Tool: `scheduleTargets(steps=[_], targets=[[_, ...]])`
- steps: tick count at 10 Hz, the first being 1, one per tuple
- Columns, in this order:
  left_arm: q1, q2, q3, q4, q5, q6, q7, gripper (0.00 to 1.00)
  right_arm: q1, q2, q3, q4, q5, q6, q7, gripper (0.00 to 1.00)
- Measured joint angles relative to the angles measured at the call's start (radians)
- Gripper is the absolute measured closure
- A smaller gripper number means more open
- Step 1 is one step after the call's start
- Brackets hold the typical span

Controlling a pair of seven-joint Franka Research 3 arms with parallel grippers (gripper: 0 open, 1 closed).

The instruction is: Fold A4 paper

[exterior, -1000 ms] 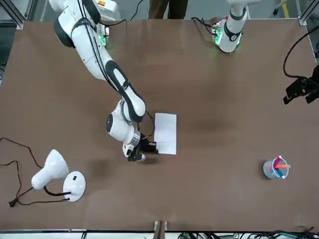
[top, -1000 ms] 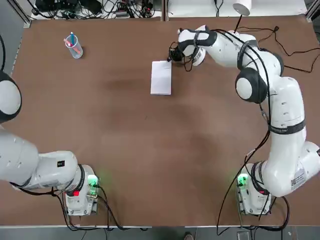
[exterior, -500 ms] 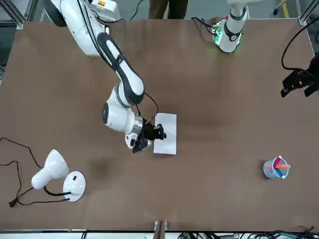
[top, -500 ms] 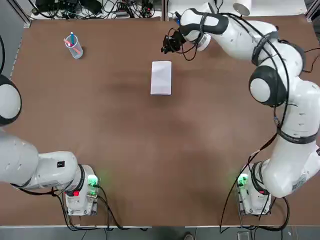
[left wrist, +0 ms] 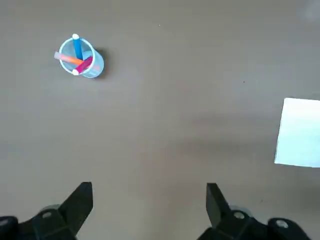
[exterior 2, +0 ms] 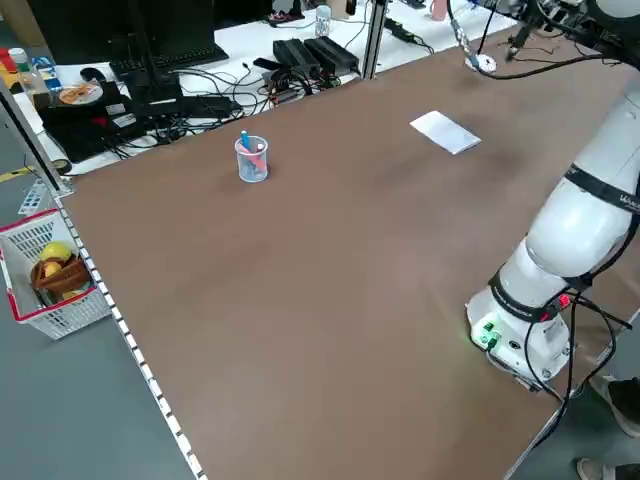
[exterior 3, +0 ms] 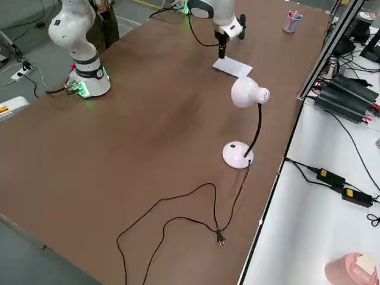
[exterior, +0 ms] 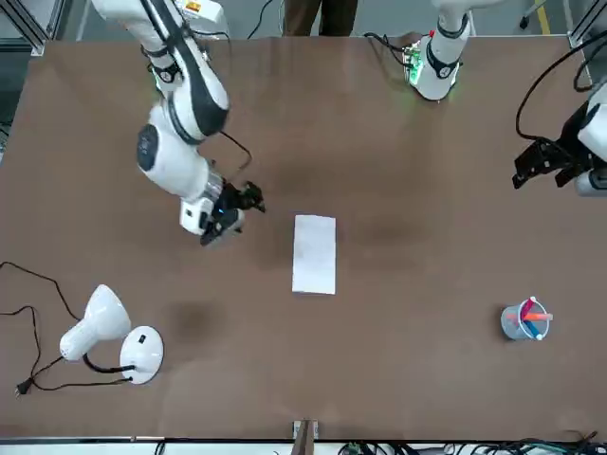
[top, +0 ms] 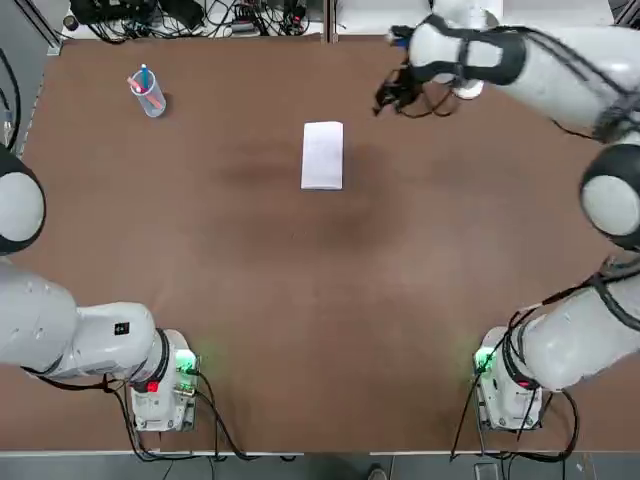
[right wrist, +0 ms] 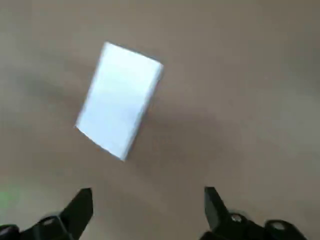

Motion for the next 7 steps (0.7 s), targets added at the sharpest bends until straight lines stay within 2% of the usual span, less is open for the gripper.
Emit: scheduleTargets(steps=[2, 4, 7], targets=[[0.0, 0.001, -0.011, -0.016, 0.0, 0.005, -0.017, 0.0, -0.129, -0.103, -0.014, 0.018, -0.205, -0.222, 0.004, 0.01], [0.0, 0.001, -0.012, -0.017, 0.0, 0.007, -0.017, 0.0, -0.181, -0.14, -0.073, 0.109, -0.373, -0.437, 0.072, 0.01], [0.004, 0.001, -0.011, -0.017, 0.001, 0.018, -0.017, 0.0, -0.186, -0.143, -0.185, 0.312, -0.401, -0.647, 0.133, 0.01]])
